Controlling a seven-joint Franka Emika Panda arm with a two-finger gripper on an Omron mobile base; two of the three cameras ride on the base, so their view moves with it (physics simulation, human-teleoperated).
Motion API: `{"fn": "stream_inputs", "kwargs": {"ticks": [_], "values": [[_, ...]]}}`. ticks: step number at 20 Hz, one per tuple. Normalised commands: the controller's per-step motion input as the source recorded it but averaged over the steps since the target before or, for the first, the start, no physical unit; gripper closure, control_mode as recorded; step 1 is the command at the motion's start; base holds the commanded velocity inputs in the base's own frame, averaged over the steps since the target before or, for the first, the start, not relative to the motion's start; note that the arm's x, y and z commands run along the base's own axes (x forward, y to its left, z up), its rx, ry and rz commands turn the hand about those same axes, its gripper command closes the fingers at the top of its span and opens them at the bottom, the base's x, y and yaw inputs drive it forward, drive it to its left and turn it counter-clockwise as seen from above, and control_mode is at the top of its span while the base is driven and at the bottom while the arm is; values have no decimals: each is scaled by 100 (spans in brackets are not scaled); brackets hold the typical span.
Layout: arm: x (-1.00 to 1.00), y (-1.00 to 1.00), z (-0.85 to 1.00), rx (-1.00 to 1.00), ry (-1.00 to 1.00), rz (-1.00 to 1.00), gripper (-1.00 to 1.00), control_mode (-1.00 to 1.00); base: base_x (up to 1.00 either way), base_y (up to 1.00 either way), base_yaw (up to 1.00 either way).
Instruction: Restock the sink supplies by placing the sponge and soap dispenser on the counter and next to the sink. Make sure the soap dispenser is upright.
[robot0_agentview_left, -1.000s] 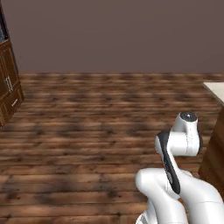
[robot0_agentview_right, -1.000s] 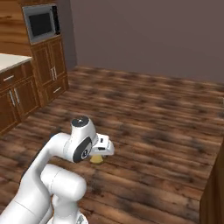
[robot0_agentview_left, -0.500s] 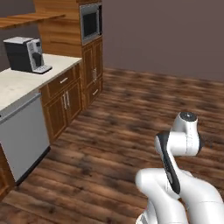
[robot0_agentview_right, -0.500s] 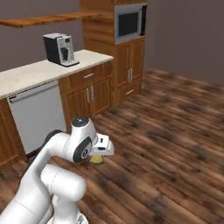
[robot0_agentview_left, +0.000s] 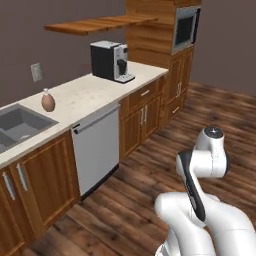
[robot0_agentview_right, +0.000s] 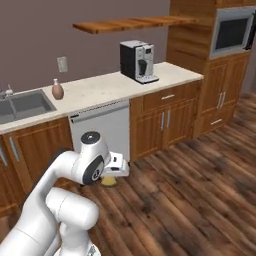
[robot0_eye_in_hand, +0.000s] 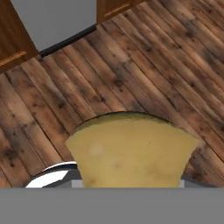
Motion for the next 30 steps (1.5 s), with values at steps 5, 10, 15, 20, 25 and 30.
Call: {"fn": "stream_inputs", "kwargs": {"ticks": [5, 10, 15, 20, 25, 30], "values": [[0, 0, 0, 0, 0, 0, 100, 100, 100, 1, 41], [0, 0, 0, 0, 0, 0, 100, 100, 100, 0, 47], [0, 0, 0, 0, 0, 0, 100, 100, 100, -8, 55], [0, 0, 0, 0, 0, 0, 100, 100, 86, -24, 54], [0, 0, 0, 0, 0, 0, 100, 100, 51, -56, 43], [31, -11, -6, 1, 0, 9, 100, -100, 6, -26, 12]]}}
